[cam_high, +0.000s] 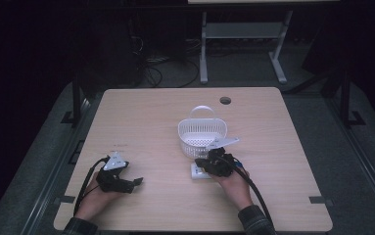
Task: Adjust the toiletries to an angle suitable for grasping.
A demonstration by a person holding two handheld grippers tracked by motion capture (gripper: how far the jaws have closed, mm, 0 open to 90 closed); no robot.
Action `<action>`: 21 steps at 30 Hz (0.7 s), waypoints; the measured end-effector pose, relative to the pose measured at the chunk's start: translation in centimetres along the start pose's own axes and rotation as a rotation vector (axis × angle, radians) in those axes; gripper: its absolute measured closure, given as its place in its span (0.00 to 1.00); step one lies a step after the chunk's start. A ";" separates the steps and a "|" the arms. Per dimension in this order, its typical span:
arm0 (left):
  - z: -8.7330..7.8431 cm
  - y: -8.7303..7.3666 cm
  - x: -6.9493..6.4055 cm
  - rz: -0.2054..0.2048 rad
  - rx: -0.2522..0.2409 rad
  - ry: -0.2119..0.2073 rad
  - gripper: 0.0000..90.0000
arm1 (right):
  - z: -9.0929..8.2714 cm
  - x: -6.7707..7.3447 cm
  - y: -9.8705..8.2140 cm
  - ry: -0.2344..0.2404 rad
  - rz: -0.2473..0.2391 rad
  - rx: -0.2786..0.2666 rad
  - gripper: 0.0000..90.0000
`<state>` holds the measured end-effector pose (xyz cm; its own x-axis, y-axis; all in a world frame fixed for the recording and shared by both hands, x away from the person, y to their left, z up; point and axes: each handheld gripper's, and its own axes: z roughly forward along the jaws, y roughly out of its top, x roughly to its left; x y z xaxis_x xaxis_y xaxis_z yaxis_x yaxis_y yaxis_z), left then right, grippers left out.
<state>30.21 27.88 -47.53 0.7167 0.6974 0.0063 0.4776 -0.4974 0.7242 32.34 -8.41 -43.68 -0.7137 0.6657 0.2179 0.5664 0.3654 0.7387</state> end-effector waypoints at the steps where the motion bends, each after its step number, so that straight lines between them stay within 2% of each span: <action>1: 0.0 0.0 0.0 0.000 0.000 0.000 0.15 | 0.1 0.0 0.2 -0.003 -0.006 0.005 0.99; 13: 0.0 0.0 0.0 0.005 0.003 -0.002 0.15 | 1.9 0.7 1.3 -0.021 -0.030 0.041 1.00; 21: 0.0 0.0 0.0 0.005 0.002 -0.003 0.15 | 2.8 0.6 1.1 -0.025 -0.018 0.065 1.00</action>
<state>30.17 27.86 -47.52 0.7205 0.6935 0.0074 0.4753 -0.5015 0.7229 33.70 -5.77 -44.55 -0.7138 0.6745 0.1887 0.5799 0.4181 0.6992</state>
